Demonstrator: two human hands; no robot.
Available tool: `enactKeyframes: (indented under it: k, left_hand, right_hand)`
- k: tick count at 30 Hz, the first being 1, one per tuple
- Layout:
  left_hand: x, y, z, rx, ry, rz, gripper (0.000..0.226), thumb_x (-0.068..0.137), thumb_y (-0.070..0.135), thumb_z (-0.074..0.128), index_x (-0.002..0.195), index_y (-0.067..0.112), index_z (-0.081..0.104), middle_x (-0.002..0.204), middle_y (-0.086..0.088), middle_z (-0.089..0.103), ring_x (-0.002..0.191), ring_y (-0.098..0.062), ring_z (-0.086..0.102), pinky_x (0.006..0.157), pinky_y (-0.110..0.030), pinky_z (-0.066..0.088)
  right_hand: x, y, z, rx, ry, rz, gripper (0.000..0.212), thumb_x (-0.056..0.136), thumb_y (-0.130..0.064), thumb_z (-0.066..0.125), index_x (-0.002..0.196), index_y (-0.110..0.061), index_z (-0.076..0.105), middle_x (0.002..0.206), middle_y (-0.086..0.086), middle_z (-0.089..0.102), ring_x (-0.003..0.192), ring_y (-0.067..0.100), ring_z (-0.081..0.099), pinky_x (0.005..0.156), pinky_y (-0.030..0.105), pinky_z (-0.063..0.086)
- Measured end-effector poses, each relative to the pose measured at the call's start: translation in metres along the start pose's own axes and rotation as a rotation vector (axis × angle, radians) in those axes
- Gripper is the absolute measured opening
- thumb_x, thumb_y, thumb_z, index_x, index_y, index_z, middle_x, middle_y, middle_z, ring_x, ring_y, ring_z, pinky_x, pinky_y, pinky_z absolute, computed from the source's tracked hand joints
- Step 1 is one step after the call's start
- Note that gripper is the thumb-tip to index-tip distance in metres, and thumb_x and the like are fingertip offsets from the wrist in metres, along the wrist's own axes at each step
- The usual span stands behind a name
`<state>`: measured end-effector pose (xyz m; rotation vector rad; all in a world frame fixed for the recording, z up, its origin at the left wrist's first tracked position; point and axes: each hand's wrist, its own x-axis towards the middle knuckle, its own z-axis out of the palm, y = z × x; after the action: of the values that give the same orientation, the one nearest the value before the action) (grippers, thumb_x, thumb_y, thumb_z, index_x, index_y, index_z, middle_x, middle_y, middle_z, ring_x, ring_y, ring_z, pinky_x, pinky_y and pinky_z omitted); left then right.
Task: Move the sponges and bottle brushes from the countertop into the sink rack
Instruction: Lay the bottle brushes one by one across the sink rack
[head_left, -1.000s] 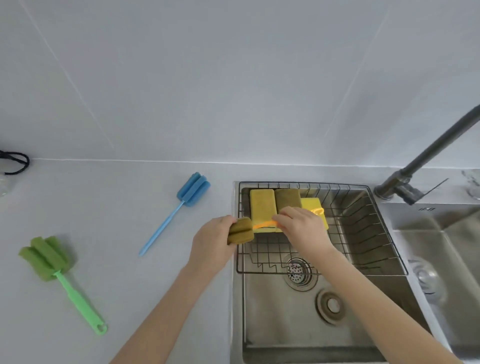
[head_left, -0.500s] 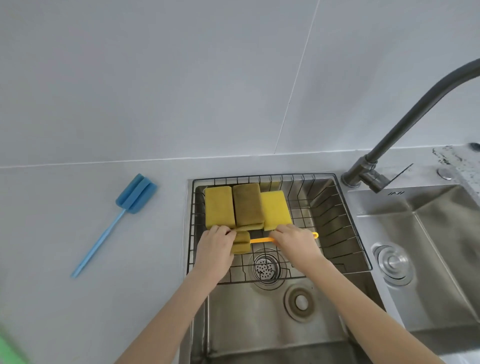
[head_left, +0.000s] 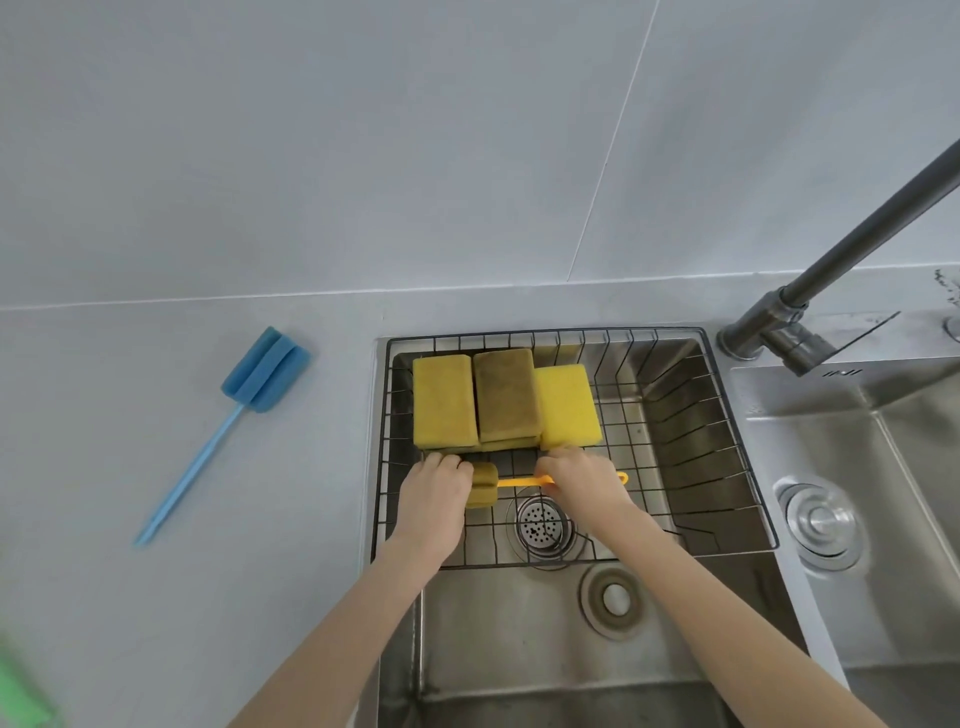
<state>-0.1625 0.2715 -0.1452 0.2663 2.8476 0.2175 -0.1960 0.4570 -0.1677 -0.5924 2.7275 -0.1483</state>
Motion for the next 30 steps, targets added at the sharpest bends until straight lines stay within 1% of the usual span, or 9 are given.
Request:
enactKeyframes:
  k: [3, 9, 13, 18, 19, 21, 26, 28, 30]
  left_hand:
    - [0.001, -0.001, 0.000, -0.014, -0.002, 0.006, 0.032, 0.086, 0.013, 0.057, 0.117, 0.014, 0.049, 0.124, -0.006, 0.057, 0.112, -0.021, 0.051, 0.097, -0.033, 0.042]
    - [-0.009, -0.007, -0.006, -0.111, 0.027, 0.043, 0.055, 0.082, 0.020, 0.062, 0.130, 0.017, 0.035, 0.136, -0.004, 0.047, 0.123, -0.021, 0.043, 0.105, -0.035, 0.037]
    - [-0.035, -0.015, -0.020, -0.235, 0.158, 0.042, 0.045, 0.085, 0.023, 0.058, 0.127, 0.020, 0.043, 0.132, -0.001, 0.053, 0.121, -0.018, 0.046, 0.104, -0.034, 0.037]
    - [-0.076, -0.046, -0.044, -0.389, 0.404, -0.056, 0.027, 0.078, 0.010, 0.064, 0.105, 0.012, 0.062, 0.106, -0.008, 0.068, 0.097, -0.027, 0.062, 0.083, -0.037, 0.049]
    - [-0.083, -0.056, -0.045, -0.397, 0.434, -0.089, 0.027, 0.077, 0.008, 0.065, 0.103, 0.011, 0.063, 0.105, -0.009, 0.069, 0.096, -0.029, 0.062, 0.083, -0.038, 0.050]
    - [-0.097, -0.078, -0.046, -0.401, 0.437, -0.159, 0.030, 0.079, 0.010, 0.064, 0.108, 0.010, 0.061, 0.113, -0.011, 0.066, 0.104, -0.029, 0.060, 0.088, -0.040, 0.048]
    - [-0.126, -0.139, -0.042, -0.376, 0.338, -0.310, 0.040, 0.089, 0.020, 0.051, 0.128, 0.017, 0.042, 0.140, -0.007, 0.043, 0.129, -0.022, 0.039, 0.103, -0.036, 0.035]
    - [-0.133, -0.160, -0.045, -0.376, 0.314, -0.340, 0.042, 0.090, 0.021, 0.049, 0.131, 0.019, 0.038, 0.144, -0.006, 0.038, 0.131, -0.021, 0.035, 0.106, -0.035, 0.033]
    - [-0.137, -0.183, -0.050, -0.365, 0.325, -0.343, 0.043, 0.090, 0.019, 0.049, 0.131, 0.019, 0.038, 0.144, -0.006, 0.038, 0.129, -0.022, 0.037, 0.103, -0.035, 0.033]
  right_hand:
    - [-0.001, -0.002, -0.002, -0.015, -0.013, 0.001, 0.015, 0.088, -0.016, 0.056, 0.102, -0.018, 0.059, 0.101, 0.003, 0.064, 0.097, 0.024, 0.058, 0.068, 0.035, 0.050]
    - [-0.009, -0.012, -0.013, -0.084, 0.001, -0.034, 0.024, 0.089, -0.014, 0.054, 0.112, -0.018, 0.053, 0.111, 0.001, 0.062, 0.108, 0.022, 0.052, 0.071, 0.033, 0.051]
    - [-0.016, -0.033, -0.029, -0.055, 0.088, -0.081, 0.018, 0.095, -0.022, 0.044, 0.110, -0.019, 0.054, 0.107, 0.000, 0.063, 0.099, 0.021, 0.056, 0.068, 0.032, 0.050]
    - [-0.009, -0.085, -0.050, 0.013, 0.180, -0.153, 0.023, 0.096, -0.023, 0.040, 0.115, -0.020, 0.053, 0.108, 0.001, 0.065, 0.096, 0.021, 0.061, 0.070, 0.033, 0.052]
    - [-0.007, -0.098, -0.051, 0.027, 0.190, -0.166, 0.024, 0.096, -0.023, 0.040, 0.118, -0.020, 0.051, 0.110, 0.001, 0.065, 0.096, 0.021, 0.061, 0.069, 0.033, 0.052]
    - [-0.001, -0.125, -0.052, 0.079, 0.203, -0.196, 0.028, 0.096, -0.023, 0.041, 0.123, -0.020, 0.048, 0.114, 0.001, 0.064, 0.100, 0.020, 0.060, 0.069, 0.033, 0.052]
    - [0.022, -0.196, -0.047, 0.148, 0.222, -0.281, 0.037, 0.094, -0.018, 0.047, 0.130, -0.019, 0.041, 0.127, 0.003, 0.059, 0.113, 0.021, 0.055, 0.080, 0.032, 0.052]
    - [0.035, -0.221, -0.047, 0.159, 0.213, -0.303, 0.041, 0.094, -0.017, 0.047, 0.133, -0.019, 0.036, 0.134, 0.003, 0.053, 0.119, 0.021, 0.050, 0.091, 0.033, 0.049]
    - [0.053, -0.245, -0.050, 0.149, 0.223, -0.328, 0.044, 0.094, -0.015, 0.048, 0.135, -0.019, 0.033, 0.139, 0.003, 0.048, 0.126, 0.021, 0.044, 0.104, 0.035, 0.040]
